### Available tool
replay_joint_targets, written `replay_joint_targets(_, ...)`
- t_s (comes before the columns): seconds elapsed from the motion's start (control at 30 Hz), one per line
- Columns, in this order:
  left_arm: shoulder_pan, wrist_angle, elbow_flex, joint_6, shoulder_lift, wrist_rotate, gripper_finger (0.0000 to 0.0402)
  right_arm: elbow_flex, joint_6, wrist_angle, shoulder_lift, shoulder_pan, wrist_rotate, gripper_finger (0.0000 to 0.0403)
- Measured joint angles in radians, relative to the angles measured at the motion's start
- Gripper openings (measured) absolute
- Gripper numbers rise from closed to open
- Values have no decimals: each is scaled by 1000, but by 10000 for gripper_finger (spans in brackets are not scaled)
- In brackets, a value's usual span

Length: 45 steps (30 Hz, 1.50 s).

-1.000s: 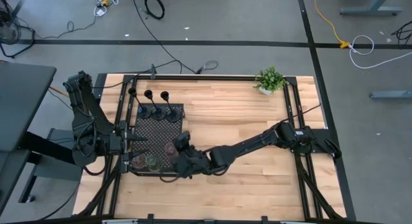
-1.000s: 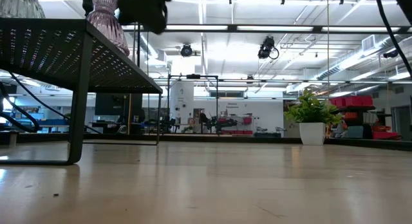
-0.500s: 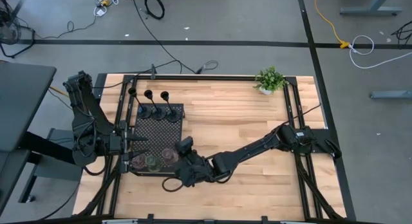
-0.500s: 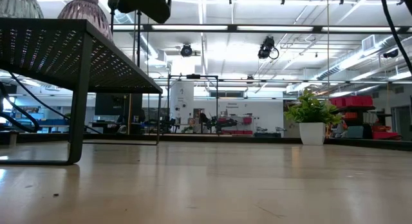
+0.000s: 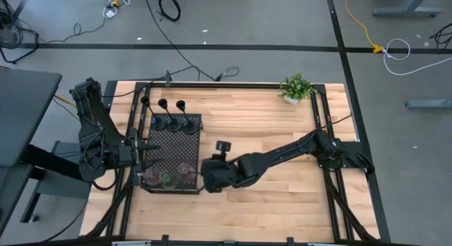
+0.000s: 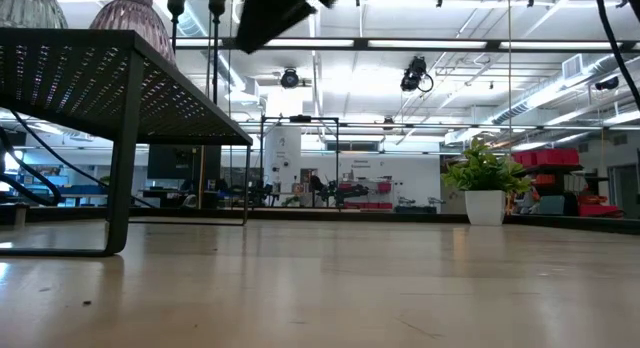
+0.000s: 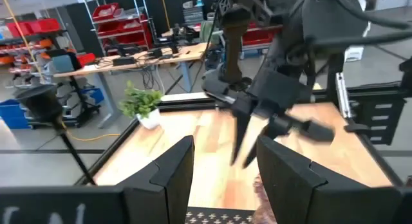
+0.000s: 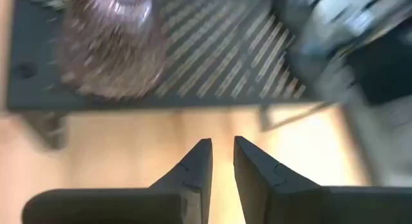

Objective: Pick & Place candle stick holders
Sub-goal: Return to Home Position

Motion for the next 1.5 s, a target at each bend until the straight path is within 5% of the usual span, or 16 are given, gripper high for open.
replay_joint_targets(0.13, 0, -65, 0, -11, -46, -1, 172, 0, 163, -91, -42, 16, -86, 66)
replay_joint_targets(0.33, 0, -315, 0, -174, -176, 1, 172, -70, 288, -184, -124, 97, 206, 66)
replay_joint_targets(0.53, 0, -458, 0, -250, -271, 7, 172, -412, 511, -101, -404, 154, 322, 65)
replay_joint_targets(0.8, 0, -504, -2, -215, -306, 60, 172, -1098, 299, 664, -853, 176, 257, 32)
replay_joint_targets(1.0, 0, -523, -37, -212, -329, 1, 172, -1533, 90, 1288, -1114, 145, 156, 15)
replay_joint_targets(1.3, 0, -512, -61, -208, -372, 22, 172, -1923, 13, 1725, -1330, 133, 186, 13)
replay_joint_targets(1.5, -1, -504, -61, -234, -369, 79, 172, -2040, -104, 1933, -1348, 134, 140, 13)
